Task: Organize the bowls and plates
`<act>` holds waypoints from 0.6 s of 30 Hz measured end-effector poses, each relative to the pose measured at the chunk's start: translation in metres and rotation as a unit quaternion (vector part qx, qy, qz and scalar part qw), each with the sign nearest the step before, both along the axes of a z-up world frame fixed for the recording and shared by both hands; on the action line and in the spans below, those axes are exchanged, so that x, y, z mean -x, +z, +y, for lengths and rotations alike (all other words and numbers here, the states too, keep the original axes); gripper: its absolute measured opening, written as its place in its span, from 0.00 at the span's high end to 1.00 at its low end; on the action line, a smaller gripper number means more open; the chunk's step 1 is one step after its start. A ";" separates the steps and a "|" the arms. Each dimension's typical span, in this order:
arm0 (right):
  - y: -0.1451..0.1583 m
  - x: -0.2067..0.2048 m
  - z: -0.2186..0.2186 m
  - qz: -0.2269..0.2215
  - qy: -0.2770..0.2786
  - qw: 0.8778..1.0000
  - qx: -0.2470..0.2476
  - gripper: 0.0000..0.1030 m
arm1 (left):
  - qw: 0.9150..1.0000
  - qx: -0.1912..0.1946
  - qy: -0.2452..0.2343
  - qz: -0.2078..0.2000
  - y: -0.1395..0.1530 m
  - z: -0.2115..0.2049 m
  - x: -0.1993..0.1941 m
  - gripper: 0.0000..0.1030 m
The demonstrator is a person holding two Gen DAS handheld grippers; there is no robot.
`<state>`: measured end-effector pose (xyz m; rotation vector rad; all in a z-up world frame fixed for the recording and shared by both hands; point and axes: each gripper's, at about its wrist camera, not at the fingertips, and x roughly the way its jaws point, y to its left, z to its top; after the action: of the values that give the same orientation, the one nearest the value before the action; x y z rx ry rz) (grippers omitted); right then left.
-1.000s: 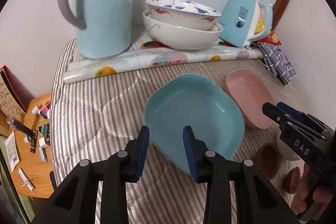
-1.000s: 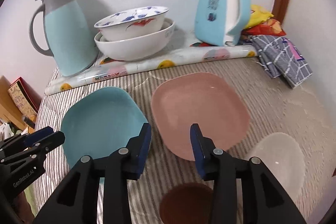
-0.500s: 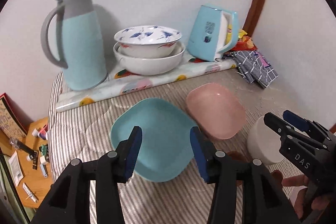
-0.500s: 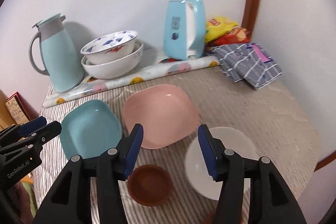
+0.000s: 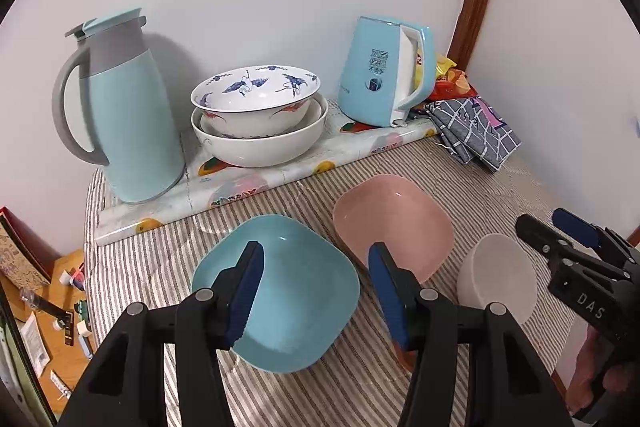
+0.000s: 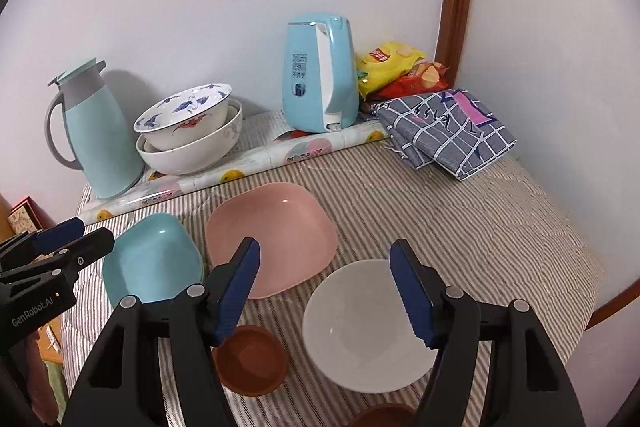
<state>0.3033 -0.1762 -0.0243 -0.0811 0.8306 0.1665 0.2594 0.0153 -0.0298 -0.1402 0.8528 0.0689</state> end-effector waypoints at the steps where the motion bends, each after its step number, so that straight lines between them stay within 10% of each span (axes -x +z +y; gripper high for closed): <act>1: -0.001 -0.002 -0.001 0.001 -0.001 1.000 -0.001 0.35 | 1.000 -0.002 0.001 0.001 -0.001 0.001 -0.002 0.49; 18: -0.048 -0.065 -0.007 0.048 0.006 0.999 0.008 0.48 | 0.999 0.012 -0.029 0.035 -0.050 -0.009 -0.066 0.49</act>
<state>0.3679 -0.1833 -0.0727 -0.0945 0.9285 0.1760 0.3258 0.0068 -0.0797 -0.1366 0.9269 0.0096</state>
